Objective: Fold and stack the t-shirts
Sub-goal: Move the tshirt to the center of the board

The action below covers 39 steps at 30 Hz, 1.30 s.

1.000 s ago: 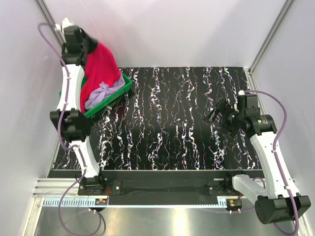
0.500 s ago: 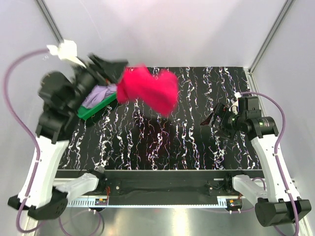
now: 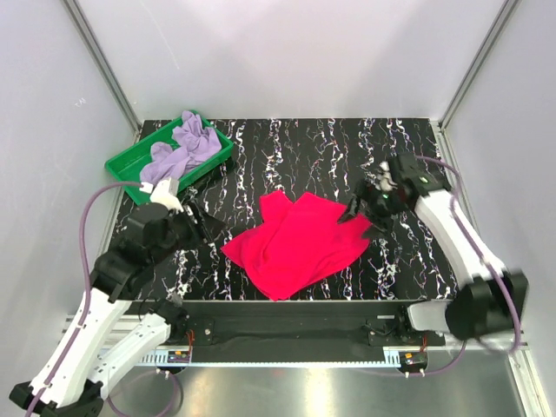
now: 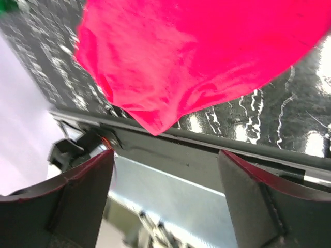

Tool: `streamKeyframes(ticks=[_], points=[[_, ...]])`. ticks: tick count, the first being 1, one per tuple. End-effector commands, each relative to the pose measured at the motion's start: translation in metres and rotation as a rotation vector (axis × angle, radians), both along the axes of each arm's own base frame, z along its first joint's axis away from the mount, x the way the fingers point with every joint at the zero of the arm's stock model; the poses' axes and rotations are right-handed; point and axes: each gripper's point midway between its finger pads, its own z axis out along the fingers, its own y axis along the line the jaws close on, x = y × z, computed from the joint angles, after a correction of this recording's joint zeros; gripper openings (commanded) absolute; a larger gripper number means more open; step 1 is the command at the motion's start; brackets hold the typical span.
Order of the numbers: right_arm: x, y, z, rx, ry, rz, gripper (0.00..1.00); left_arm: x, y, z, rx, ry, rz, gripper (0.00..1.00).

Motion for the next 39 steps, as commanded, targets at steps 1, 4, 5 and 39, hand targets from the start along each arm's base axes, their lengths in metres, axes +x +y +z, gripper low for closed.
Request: streamKeyframes(ticks=[1,4,5,39], points=[[0.031,0.028,-0.006,-0.038,-0.013,0.103,0.87,-0.007,-0.009,-0.019,-0.041,0.052,-0.031,0.65],[0.063,0.061,-0.015,-0.091,-0.02,0.177,0.77,-0.007,-0.003,-0.031,0.011,0.083,-0.015,0.58],[0.069,0.072,-0.021,-0.14,-0.026,0.204,0.68,-0.005,0.002,-0.032,0.045,0.076,-0.003,0.55],[0.015,0.351,-0.14,-0.389,-0.254,0.887,0.63,-0.124,0.152,-0.007,0.018,-0.036,0.54,0.38]])
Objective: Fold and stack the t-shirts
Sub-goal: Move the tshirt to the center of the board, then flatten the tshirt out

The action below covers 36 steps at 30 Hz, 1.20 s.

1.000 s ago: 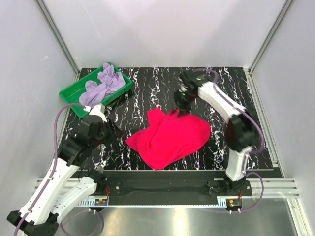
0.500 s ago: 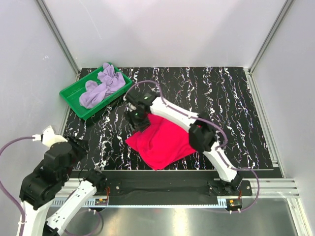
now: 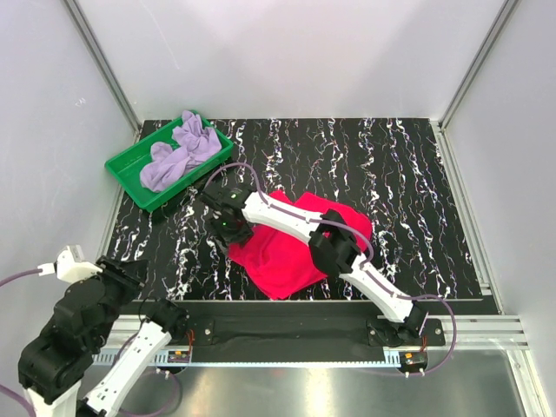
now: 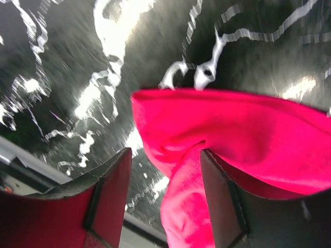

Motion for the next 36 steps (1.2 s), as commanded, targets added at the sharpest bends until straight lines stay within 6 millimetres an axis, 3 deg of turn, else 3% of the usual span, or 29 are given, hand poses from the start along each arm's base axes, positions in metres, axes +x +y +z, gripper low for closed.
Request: streamKeyframes(ticks=[1,6,10,15,20,30,33,36], points=[[0.009,0.017,0.012,0.02,-0.101,0.0,0.63,-0.02,0.007,-0.01,0.02,0.052,-0.02,0.38],[0.013,0.023,0.017,0.035,-0.136,-0.018,0.64,-0.03,0.013,-0.011,0.024,0.049,-0.014,0.39],[0.015,0.025,0.02,0.022,-0.176,-0.02,0.58,-0.033,0.016,-0.011,0.021,0.037,-0.005,0.39],[0.01,0.033,0.047,0.071,-0.214,-0.01,0.58,-0.034,0.017,-0.011,0.016,0.033,0.001,0.39],[0.01,0.035,0.017,0.028,-0.199,0.006,0.57,-0.034,0.017,-0.013,0.019,0.041,-0.003,0.4],[0.02,0.028,-0.013,-0.043,-0.238,-0.011,0.52,-0.035,0.019,-0.011,0.027,0.041,0.001,0.4],[0.022,0.022,-0.021,-0.073,-0.257,-0.011,0.43,-0.036,0.019,-0.011,0.025,0.04,0.002,0.4],[0.03,0.022,-0.005,-0.077,-0.298,-0.019,0.12,-0.035,0.019,-0.008,0.024,0.029,-0.002,0.4]])
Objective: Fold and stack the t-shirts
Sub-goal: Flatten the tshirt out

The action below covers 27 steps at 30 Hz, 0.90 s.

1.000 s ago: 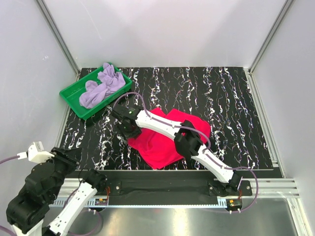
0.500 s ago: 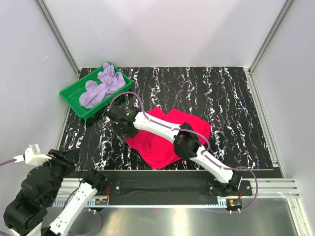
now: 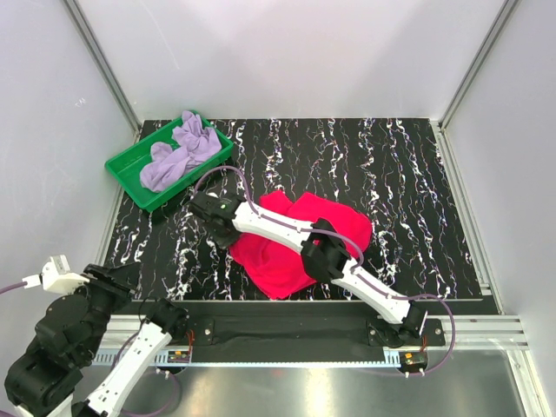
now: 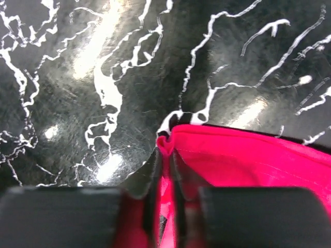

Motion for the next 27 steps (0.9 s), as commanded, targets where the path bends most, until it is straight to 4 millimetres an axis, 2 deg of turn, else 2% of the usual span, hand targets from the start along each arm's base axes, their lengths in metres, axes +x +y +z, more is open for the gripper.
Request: streamKeyframes(ticks=[1,2,4,5,6,7,8,9,10,11,12,13,14,15,16,17,18,19,20,22,23,24,27], points=[[0.013,0.003,0.02,-0.003,-0.093,-0.005,0.06,-0.021,0.013,-0.026,0.076,0.116,0.001,0.4],[0.022,0.008,0.057,0.055,-0.141,-0.019,0.0,-0.019,0.012,-0.03,0.086,0.129,-0.002,0.4],[0.036,0.007,0.106,0.129,-0.211,-0.055,0.0,-0.013,0.004,-0.03,0.102,0.126,-0.04,0.4],[0.042,-0.001,0.162,0.215,-0.265,-0.083,0.0,-0.007,-0.002,-0.036,0.114,0.141,-0.061,0.43],[0.057,-0.018,0.189,0.242,-0.3,-0.145,0.0,0.001,-0.009,-0.033,0.11,0.124,-0.084,0.45],[0.061,-0.036,0.198,0.228,-0.302,-0.181,0.0,0.006,-0.023,-0.036,0.129,0.138,-0.161,0.49],[0.06,-0.064,0.253,0.306,-0.334,-0.242,0.0,0.02,-0.038,-0.039,0.13,0.127,-0.208,0.52],[0.065,-0.086,0.27,0.324,-0.335,-0.286,0.0,0.027,-0.05,-0.044,0.137,0.135,-0.26,0.55],[0.078,-0.121,0.266,0.284,-0.318,-0.356,0.0,0.03,-0.065,-0.049,0.138,0.152,-0.337,0.58],[0.07,-0.156,0.307,0.343,-0.346,-0.412,0.0,0.039,-0.075,-0.059,0.145,0.204,-0.368,0.6],[0.07,-0.18,0.318,0.336,-0.37,-0.458,0.0,0.05,-0.087,-0.065,0.137,0.207,-0.396,0.61],[0.072,-0.208,0.318,0.303,-0.376,-0.508,0.0,0.054,-0.1,-0.068,0.123,0.217,-0.456,0.62],[0.054,-0.24,0.342,0.314,-0.403,-0.543,0.0,0.062,-0.109,-0.073,0.12,0.241,-0.478,0.63],[0.05,-0.264,0.349,0.284,-0.44,-0.592,0.0,0.073,-0.119,-0.066,0.103,0.205,-0.498,0.68],[0.043,-0.286,0.35,0.246,-0.452,-0.63,0.0,0.078,-0.127,-0.072,0.1,0.213,-0.533,0.72],[0.021,-0.318,0.359,0.225,-0.458,-0.683,0.0,0.081,-0.136,-0.071,0.088,0.212,-0.565,0.77],[0.014,-0.345,0.363,0.171,-0.502,-0.753,0.0,0.093,-0.145,-0.074,0.091,0.222,-0.583,0.87],[0.002,-0.365,0.361,0.125,-0.508,-0.802,0.0,0.096,-0.151,-0.075,0.086,0.228,-0.608,0.94],[-0.016,-0.393,0.368,0.135,-0.541,-0.865,0.0,0.102,-0.155,-0.073,0.086,0.224,-0.614,0.95],[-0.037,-0.416,0.363,0.183,-0.535,-0.952,0.0,0.111,-0.166,-0.077,0.097,0.239,-0.648,0.99],[-0.057,-0.436,0.351,0.243,-0.519,-1.062,0.0,0.115,-0.17,-0.076,0.094,0.23,-0.659,0.99],[-0.074,-0.449,0.335,0.259,-0.498,-1.102,0.0,0.122,-0.181,-0.074,0.079,0.212,-0.686,0.99],[-0.091,-0.463,0.323,0.359,-0.48,-1.222,0.0,0.136,-0.205,-0.069,0.026,0.181,-0.725,0.99]])
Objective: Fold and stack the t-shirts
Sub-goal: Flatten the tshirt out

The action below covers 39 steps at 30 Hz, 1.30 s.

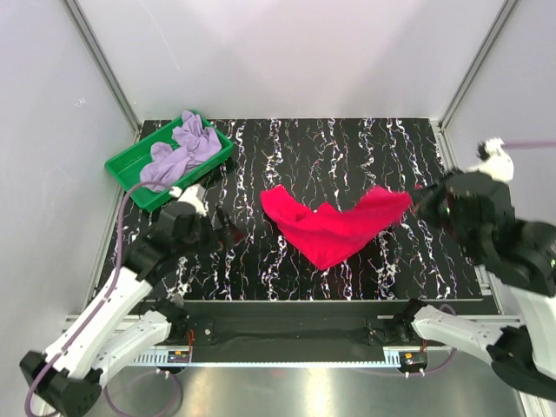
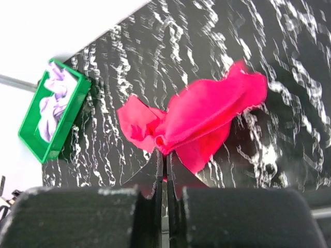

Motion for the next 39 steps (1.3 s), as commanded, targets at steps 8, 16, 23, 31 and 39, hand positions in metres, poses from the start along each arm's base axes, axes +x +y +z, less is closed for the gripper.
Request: streamKeyframes(ticks=[8,16,23,31,39], points=[[-0.06,-0.057,-0.095,0.014,0.228,-0.216,0.0,0.062,-0.106,-0.032,-0.186,0.148,-0.065,0.99],[-0.064,-0.035,-0.134,0.07,0.328,-0.17,0.0,0.116,-0.126,-0.083,-0.075,0.277,0.078,0.99],[-0.058,-0.034,-0.131,0.026,0.33,-0.167,0.0,0.153,-0.156,-0.108,-0.077,0.3,0.035,0.66],[-0.034,-0.023,-0.133,-0.105,0.342,-0.135,0.0,0.191,-0.123,-0.061,-0.035,0.157,0.04,0.0],[0.049,0.011,-0.122,-0.24,0.404,-0.011,0.0,0.232,-0.052,0.135,0.131,-0.348,0.127,0.0]])
